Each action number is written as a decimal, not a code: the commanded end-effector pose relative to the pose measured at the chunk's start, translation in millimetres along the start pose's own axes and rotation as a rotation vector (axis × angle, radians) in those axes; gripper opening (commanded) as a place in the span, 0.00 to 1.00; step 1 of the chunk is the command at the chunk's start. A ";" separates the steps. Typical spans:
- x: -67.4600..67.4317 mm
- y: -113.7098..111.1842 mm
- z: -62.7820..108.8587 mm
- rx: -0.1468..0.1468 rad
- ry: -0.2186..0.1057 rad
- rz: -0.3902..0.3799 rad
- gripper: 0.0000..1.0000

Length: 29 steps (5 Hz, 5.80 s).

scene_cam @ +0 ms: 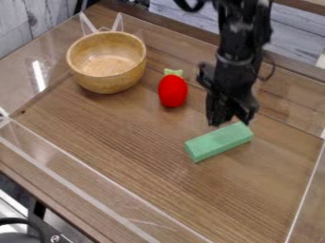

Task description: Put the green block in the brown bowl

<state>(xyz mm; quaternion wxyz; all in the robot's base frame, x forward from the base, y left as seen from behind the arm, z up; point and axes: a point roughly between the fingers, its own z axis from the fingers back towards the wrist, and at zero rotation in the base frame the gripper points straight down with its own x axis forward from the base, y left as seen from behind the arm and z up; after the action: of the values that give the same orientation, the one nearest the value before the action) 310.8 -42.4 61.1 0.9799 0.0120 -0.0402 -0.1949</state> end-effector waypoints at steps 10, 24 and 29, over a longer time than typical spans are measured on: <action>-2.3 -4.6 70.4 0.025 -0.120 0.224 0.00; -6.7 -36.9 -33.9 -0.121 0.012 -0.147 1.00; -18.3 -26.1 -28.0 -0.141 0.084 -0.043 0.00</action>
<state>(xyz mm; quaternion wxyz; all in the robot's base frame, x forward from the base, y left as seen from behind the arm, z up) 280.9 -61.5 19.1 0.9727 -0.0490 0.0383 -0.2234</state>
